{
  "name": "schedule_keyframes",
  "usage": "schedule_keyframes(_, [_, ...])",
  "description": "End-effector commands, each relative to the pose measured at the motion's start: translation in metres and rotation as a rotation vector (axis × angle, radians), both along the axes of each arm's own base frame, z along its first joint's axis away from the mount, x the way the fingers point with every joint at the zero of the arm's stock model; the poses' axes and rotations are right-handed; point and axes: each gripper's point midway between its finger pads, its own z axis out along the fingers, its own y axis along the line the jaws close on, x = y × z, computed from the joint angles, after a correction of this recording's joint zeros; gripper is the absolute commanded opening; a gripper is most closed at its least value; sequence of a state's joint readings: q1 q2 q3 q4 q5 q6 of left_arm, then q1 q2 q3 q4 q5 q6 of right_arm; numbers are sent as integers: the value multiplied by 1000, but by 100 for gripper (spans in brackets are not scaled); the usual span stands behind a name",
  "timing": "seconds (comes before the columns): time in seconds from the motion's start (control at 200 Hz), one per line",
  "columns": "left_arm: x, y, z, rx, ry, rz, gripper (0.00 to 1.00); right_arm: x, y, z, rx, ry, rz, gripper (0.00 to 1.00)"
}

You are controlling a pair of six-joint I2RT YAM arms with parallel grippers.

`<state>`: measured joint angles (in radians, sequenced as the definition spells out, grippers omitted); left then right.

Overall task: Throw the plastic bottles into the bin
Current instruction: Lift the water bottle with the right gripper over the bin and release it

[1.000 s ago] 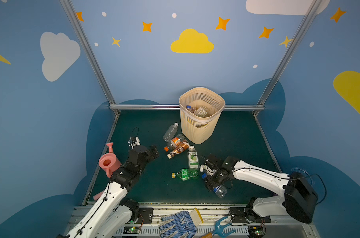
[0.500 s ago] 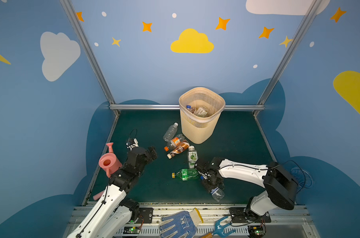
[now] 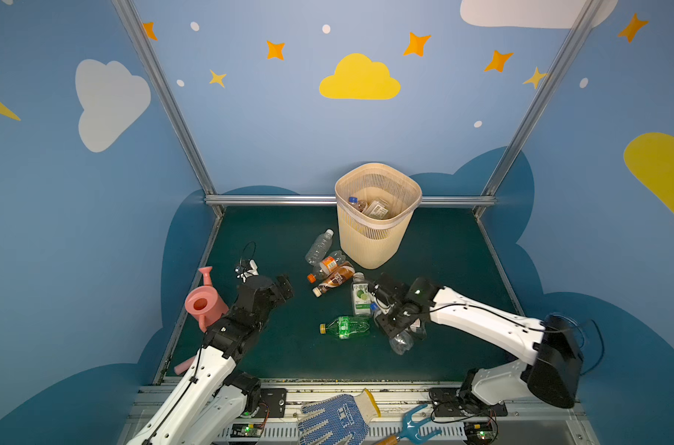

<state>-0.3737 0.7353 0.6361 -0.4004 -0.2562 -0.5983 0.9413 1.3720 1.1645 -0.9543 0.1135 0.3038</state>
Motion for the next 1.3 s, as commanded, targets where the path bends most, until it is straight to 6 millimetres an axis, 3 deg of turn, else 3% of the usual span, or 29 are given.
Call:
schedule_keyframes(0.0, [-1,2,-8,34,19,-8,100,44,-15,93,102,-292,-39,44])
schedule_keyframes(0.125, [1,1,-11,41,37,-14,100,80,-29,225,226,-662,-60,42])
schedule_keyframes(0.23, [2,-4,-14,34,44,-37,100,89,-46,339,343,-982,-86,42])
schedule_keyframes(0.295, [3,-9,-16,32,51,-65,100,90,-53,389,434,-1111,-96,43])
schedule_keyframes(0.37, [2,-13,-19,30,69,-91,100,100,-52,420,517,-1159,-90,45])
schedule_keyframes(0.446, [2,-15,-22,29,86,-101,100,124,-42,423,562,-1124,-89,47])
schedule_keyframes(0.501, [2,-17,-24,28,90,-107,100,153,-32,406,610,-1031,-102,48])
schedule_keyframes(0.571, [2,-18,-27,22,94,-112,100,196,-7,358,648,-840,-102,50])
schedule_keyframes(0.636, [3,-19,-28,19,95,-112,100,228,19,294,582,-654,-80,53])
schedule_keyframes(0.681, [3,-19,-28,22,97,-115,100,244,24,265,515,-569,-95,57])
schedule_keyframes(0.706, [3,-19,-26,26,95,-117,100,250,20,259,486,-552,-117,60])
schedule_keyframes(0.746, [3,-18,-24,36,96,-119,100,257,10,264,470,-558,-157,65])
schedule_keyframes(0.806, [2,-16,-20,50,93,-119,100,259,-6,295,517,-631,-201,84])
schedule_keyframes(0.916, [0,-15,-14,76,82,-128,100,237,-29,363,603,-842,-220,92])
schedule_keyframes(1.001, [-2,-17,-7,87,61,-145,100,215,-44,390,642,-915,-240,96])
schedule_keyframes(1.146, [-6,-29,0,148,40,-218,100,190,-62,396,650,-963,-267,97])
schedule_keyframes(1.292, [-10,-53,3,273,37,-332,100,183,-84,361,612,-916,-333,98])
